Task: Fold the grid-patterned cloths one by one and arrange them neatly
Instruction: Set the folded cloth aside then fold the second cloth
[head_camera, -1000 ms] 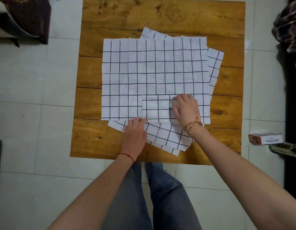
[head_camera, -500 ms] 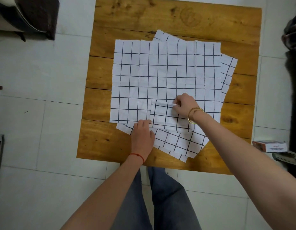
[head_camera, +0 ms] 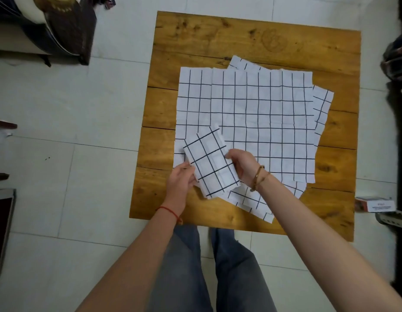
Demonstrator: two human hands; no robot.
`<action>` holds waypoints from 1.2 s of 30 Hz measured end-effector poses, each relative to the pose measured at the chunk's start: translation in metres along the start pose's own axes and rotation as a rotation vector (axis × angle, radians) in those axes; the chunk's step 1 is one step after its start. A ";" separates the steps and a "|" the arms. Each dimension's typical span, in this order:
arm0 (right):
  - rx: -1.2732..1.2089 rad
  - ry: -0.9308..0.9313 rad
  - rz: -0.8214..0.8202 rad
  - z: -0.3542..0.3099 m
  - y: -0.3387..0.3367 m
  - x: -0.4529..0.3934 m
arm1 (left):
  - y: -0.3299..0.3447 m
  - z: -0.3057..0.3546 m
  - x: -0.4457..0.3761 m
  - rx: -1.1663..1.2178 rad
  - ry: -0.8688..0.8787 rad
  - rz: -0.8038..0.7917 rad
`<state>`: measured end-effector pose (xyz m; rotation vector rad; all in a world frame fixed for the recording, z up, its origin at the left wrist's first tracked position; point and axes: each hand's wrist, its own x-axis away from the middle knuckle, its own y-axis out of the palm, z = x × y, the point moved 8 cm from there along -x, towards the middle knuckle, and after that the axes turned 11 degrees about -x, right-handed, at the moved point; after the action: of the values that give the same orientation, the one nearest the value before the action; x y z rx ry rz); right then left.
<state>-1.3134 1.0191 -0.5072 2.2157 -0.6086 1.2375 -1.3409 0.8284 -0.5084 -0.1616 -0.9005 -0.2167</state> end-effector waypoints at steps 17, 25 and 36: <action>1.281 -0.289 0.071 0.099 0.129 -0.006 | -0.170 0.000 -0.017 -0.793 0.218 0.400; 1.348 -0.403 0.199 0.086 0.125 -0.009 | -0.173 0.007 -0.020 -0.915 0.287 0.400; 1.291 -0.575 0.383 0.036 0.092 -0.033 | -0.110 0.036 -0.014 -1.028 0.649 0.211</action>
<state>-1.3623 0.9301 -0.5313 3.7573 -0.4896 1.3508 -1.4043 0.7320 -0.4924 -1.0692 -0.0523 -0.4866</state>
